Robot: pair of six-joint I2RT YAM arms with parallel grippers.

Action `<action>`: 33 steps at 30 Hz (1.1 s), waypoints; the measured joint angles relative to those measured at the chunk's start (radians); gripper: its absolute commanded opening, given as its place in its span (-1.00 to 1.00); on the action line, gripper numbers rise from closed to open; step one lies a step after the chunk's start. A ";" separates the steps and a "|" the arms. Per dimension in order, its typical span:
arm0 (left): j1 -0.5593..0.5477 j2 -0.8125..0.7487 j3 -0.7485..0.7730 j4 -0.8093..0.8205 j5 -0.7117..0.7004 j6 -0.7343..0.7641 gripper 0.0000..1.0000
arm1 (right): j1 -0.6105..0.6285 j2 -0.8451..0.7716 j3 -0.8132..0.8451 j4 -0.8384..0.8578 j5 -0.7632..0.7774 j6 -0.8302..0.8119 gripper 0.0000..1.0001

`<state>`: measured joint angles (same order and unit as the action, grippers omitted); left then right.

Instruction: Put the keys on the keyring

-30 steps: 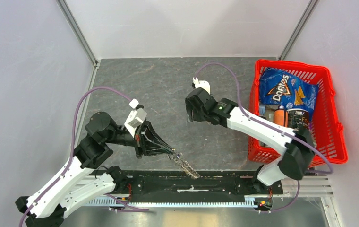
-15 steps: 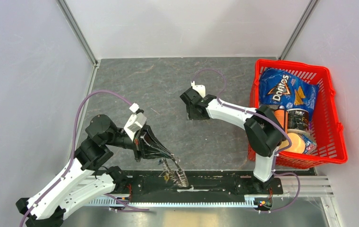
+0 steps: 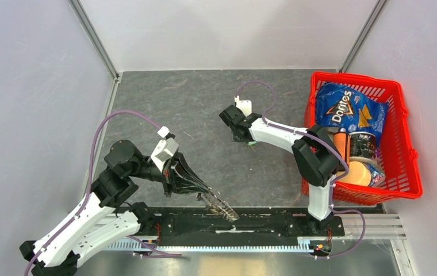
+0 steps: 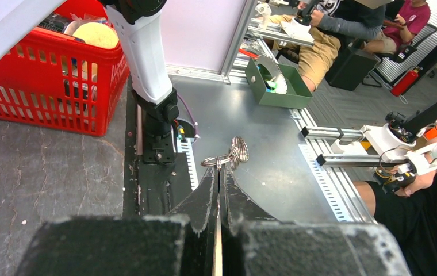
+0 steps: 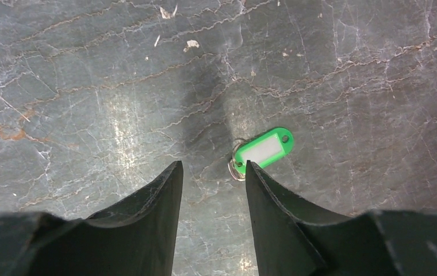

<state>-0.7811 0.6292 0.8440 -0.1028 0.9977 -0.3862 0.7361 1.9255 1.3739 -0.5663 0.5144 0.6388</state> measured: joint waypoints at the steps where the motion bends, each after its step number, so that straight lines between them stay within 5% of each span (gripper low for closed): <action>1: 0.000 0.000 0.000 0.000 0.000 0.002 -0.96 | 0.000 0.004 0.003 0.005 0.000 0.000 0.02; 33: 0.000 -0.010 0.000 -0.022 0.004 0.022 -0.96 | -0.001 0.093 0.014 0.005 0.065 0.000 -0.27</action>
<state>-0.7811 0.6197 0.8440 -0.1249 1.0016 -0.3645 0.7349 2.0190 1.3884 -0.5610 0.5793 0.6384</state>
